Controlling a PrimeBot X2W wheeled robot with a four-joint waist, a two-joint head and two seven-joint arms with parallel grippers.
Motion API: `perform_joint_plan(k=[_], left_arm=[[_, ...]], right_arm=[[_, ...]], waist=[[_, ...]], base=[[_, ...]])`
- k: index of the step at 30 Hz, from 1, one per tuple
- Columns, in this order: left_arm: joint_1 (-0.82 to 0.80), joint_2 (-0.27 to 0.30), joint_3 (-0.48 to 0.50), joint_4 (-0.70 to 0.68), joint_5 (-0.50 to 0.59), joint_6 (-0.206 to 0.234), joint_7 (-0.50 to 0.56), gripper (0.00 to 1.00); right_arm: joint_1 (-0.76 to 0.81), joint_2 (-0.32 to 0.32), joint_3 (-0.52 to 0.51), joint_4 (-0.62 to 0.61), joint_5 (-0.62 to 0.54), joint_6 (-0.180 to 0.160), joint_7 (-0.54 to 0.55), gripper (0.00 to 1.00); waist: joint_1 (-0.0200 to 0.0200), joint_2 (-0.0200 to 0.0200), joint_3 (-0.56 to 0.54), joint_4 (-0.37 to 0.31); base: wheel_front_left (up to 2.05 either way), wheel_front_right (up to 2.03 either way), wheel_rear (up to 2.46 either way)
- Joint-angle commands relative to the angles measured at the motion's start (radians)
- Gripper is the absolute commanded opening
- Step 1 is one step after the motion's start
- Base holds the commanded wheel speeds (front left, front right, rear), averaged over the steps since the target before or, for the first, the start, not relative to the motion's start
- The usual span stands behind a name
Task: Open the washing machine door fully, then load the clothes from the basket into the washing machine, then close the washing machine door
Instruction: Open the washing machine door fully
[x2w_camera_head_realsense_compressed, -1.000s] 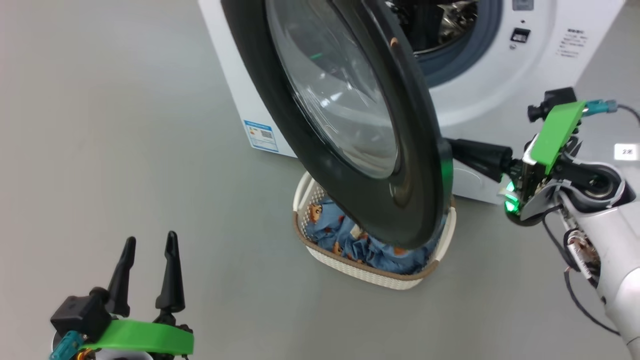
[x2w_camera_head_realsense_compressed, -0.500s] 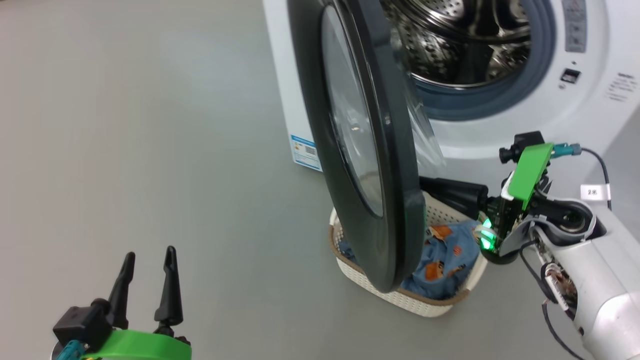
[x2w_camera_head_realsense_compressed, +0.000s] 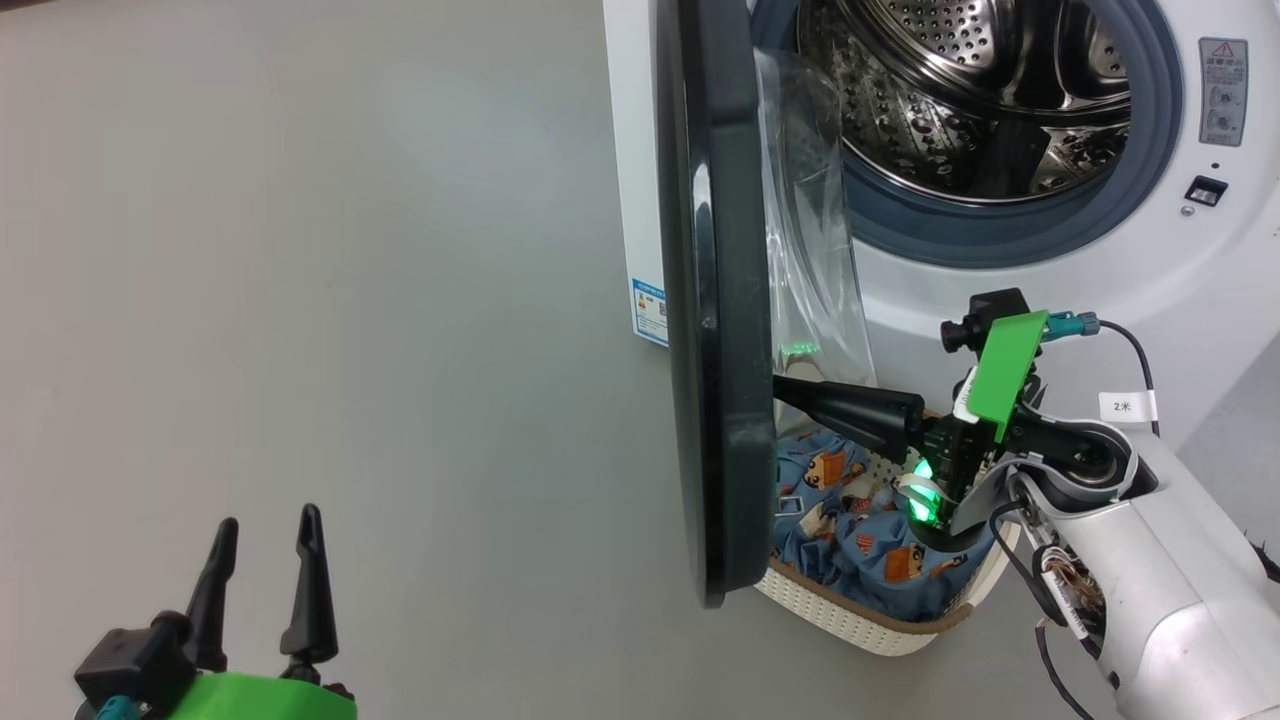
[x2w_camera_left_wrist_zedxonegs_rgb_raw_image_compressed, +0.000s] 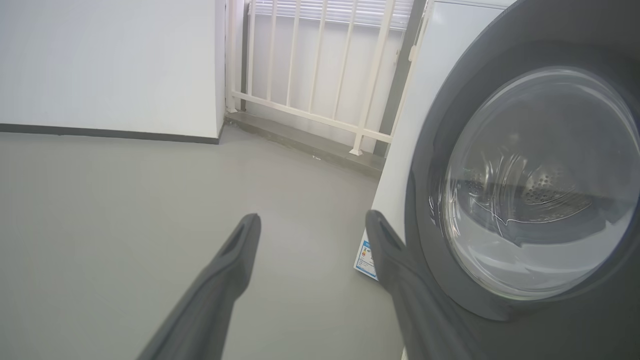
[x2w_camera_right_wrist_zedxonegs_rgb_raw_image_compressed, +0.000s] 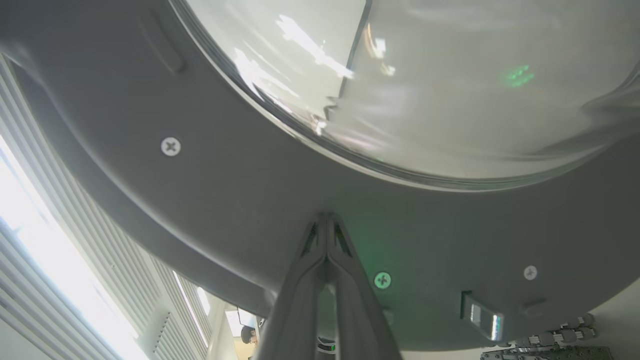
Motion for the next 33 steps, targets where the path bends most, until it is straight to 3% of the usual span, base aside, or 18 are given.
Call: perform_joint_plan(k=[1, 17, 26, 27, 28, 29, 30, 33], left_arm=[[-0.017, 0.011, 0.035, -0.034, 0.014, -0.002, -0.006, 1.00], [-0.022, 0.011, 0.020, -0.024, 0.023, -0.002, -0.006, 1.00], [-0.024, 0.016, 0.015, -0.018, 0.022, -0.002, -0.006, 1.00], [-0.024, 0.016, 0.015, -0.018, 0.022, -0.002, -0.006, 1.00], [-0.023, 0.016, 0.015, -0.019, 0.022, -0.002, -0.006, 1.00], [-0.023, 0.016, 0.015, -0.019, 0.022, -0.002, -0.006, 1.00], [-0.022, 0.016, 0.015, -0.020, 0.022, -0.002, -0.006, 1.00], [-0.021, 0.016, 0.016, -0.022, 0.022, -0.002, -0.006, 1.00]], right_arm=[[-0.033, 0.020, 0.008, -0.022, -0.017, 0.008, 0.010, 0.00], [0.020, 0.016, -0.060, -0.070, -0.035, 0.008, 0.018, 0.00], [0.072, 0.001, -0.115, -0.174, -0.071, 0.008, -0.029, 0.00], [0.078, -0.001, -0.121, -0.190, -0.078, 0.008, -0.038, 0.17], [0.085, -0.002, -0.127, -0.207, -0.085, 0.008, -0.047, 0.41], [0.091, -0.001, -0.133, -0.226, -0.089, 0.008, -0.053, 0.91], [0.099, -0.001, -0.138, -0.246, -0.094, 0.008, -0.057, 1.00], [0.128, -0.002, -0.151, -0.313, -0.113, 0.008, -0.074, 1.00]], waist=[[-0.0001, 0.0000, 0.004, 0.001], [-0.0001, 0.0000, -0.014, -0.010], [-0.0001, 0.0000, -0.026, -0.037], [-0.0001, 0.0000, -0.026, -0.043], [-0.0001, 0.0000, -0.027, -0.050], [-0.0001, 0.0000, -0.027, -0.056], [-0.0001, 0.0000, -0.028, -0.064], [-0.0001, 0.0000, -0.030, -0.087]], base=[[0.00, 0.00, 0.00], [0.00, 0.00, 0.00], [0.00, 0.00, 0.00], [0.00, 0.00, 0.00], [0.00, 0.00, 0.00], [0.00, 0.00, 0.00], [0.00, 0.00, 0.00], [0.00, 0.00, 0.00]])
